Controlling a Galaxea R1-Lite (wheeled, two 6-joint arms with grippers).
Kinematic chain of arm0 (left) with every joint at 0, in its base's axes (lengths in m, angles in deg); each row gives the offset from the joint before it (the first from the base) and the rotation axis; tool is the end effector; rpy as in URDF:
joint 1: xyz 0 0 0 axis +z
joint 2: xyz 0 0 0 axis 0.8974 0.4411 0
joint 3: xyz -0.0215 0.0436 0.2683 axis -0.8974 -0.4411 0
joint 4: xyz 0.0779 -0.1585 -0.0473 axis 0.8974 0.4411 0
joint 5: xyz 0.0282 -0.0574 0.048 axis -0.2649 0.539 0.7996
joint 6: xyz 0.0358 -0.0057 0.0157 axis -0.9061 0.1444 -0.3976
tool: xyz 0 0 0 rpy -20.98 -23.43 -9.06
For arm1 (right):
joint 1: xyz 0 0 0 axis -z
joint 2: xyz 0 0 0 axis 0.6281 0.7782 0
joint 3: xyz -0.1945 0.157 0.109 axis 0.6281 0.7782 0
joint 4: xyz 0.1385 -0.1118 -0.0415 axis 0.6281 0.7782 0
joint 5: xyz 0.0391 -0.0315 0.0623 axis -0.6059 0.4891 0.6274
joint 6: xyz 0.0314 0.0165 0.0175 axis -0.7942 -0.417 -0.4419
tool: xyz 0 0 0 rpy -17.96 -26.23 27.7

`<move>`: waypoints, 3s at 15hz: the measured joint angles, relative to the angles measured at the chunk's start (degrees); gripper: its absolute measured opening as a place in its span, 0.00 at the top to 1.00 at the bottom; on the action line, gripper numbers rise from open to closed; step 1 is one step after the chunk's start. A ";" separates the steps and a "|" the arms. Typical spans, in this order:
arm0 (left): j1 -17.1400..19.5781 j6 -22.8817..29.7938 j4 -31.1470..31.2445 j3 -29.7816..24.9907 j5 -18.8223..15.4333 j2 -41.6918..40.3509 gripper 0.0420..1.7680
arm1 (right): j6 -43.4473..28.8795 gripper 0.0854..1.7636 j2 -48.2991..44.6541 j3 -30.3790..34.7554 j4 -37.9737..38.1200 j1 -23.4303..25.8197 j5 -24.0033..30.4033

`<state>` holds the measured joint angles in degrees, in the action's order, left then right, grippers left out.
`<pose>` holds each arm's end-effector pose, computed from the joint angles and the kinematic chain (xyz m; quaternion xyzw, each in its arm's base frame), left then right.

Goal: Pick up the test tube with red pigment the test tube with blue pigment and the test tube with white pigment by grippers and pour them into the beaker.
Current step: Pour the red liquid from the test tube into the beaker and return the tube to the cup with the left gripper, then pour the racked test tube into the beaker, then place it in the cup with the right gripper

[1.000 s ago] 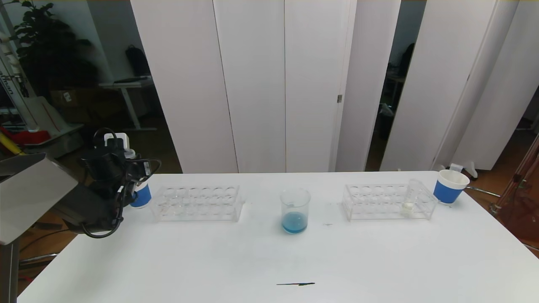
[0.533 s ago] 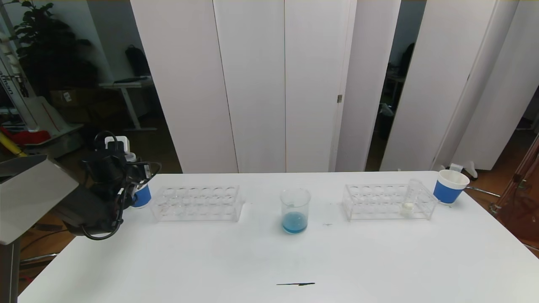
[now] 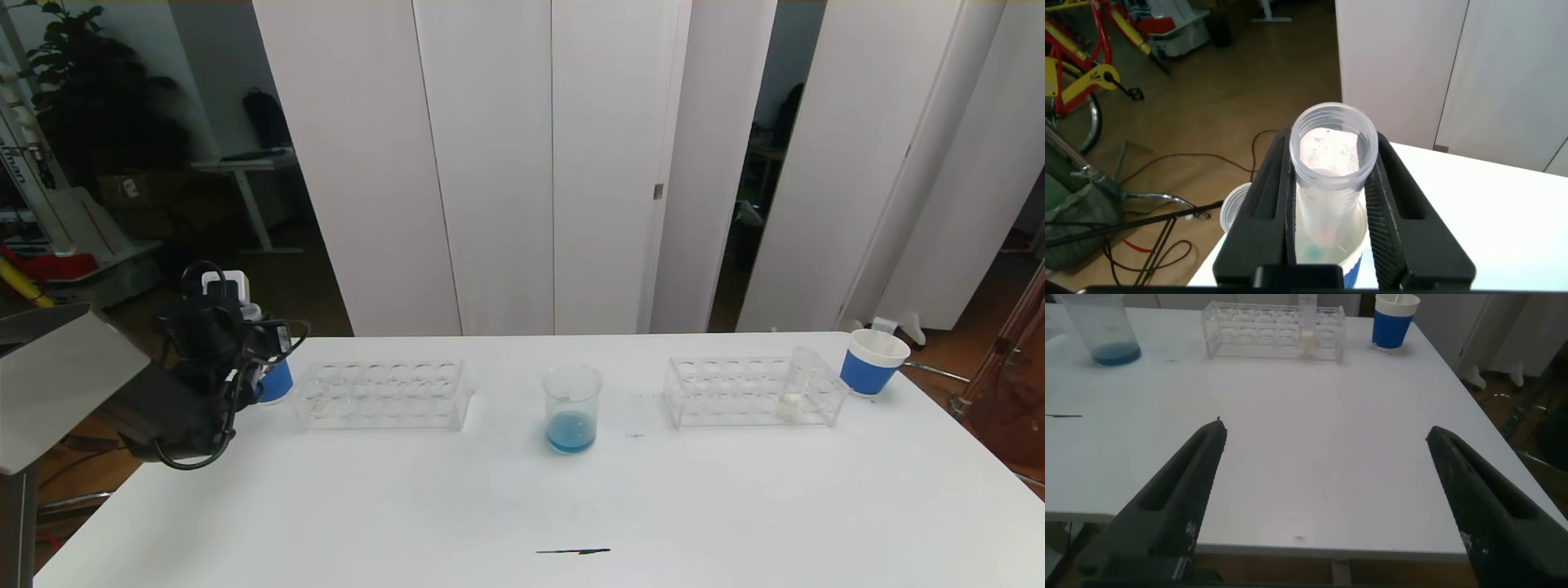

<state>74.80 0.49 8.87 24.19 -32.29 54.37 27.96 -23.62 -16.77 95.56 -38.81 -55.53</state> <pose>0.4264 0.0939 0.0617 0.0678 0.0348 0.2335 0.9694 0.0090 -0.0001 0.0751 -0.0027 0.0351 -0.0017 0.9994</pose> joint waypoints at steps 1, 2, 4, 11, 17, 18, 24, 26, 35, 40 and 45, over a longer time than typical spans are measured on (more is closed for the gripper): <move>0.02 -0.29 -0.04 -0.02 0.00 0.02 0.69 | 0.00 0.01 0.00 0.00 0.00 0.00 0.01; 0.07 -0.46 -0.12 -0.02 0.04 0.02 0.68 | 0.02 0.01 0.00 0.00 -0.02 0.00 -0.02; 0.22 -0.52 -0.09 -0.04 0.17 0.05 0.43 | 0.00 0.01 0.00 0.00 0.00 0.00 -0.02; 0.05 -0.82 0.21 -0.04 0.01 -1.21 0.01 | 0.02 0.01 0.00 0.00 0.00 0.00 0.00; -2.02 -0.79 6.08 -4.50 0.00 -13.45 0.01 | 0.02 0.01 0.00 0.00 0.00 0.00 0.00; -2.40 -0.73 7.66 -5.88 0.00 -16.68 0.01 | 0.02 0.01 0.00 0.00 -0.02 0.00 -0.02; -3.45 -0.60 18.74 -16.57 -0.05 -39.31 0.01 | 0.00 0.01 0.00 0.00 0.00 0.00 0.01; -4.33 -0.60 22.67 -20.81 -0.05 -47.96 0.01 | 0.02 0.01 0.00 0.00 0.00 0.00 -0.02; -6.64 -0.84 50.35 -35.45 0.48 -89.67 0.01 | 0.02 0.01 0.00 0.00 0.00 0.00 0.01; -6.92 -1.65 73.61 -36.24 0.72 -111.91 0.01 | 0.00 0.01 0.02 0.00 0.00 0.00 0.00; -10.95 -1.79 75.73 -37.30 1.35 -119.10 0.01 | 0.02 0.01 0.00 0.00 -0.02 0.00 -0.02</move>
<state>63.85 -1.30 84.60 -13.11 -30.94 -64.73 27.99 -23.62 -16.77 95.54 -38.81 -55.56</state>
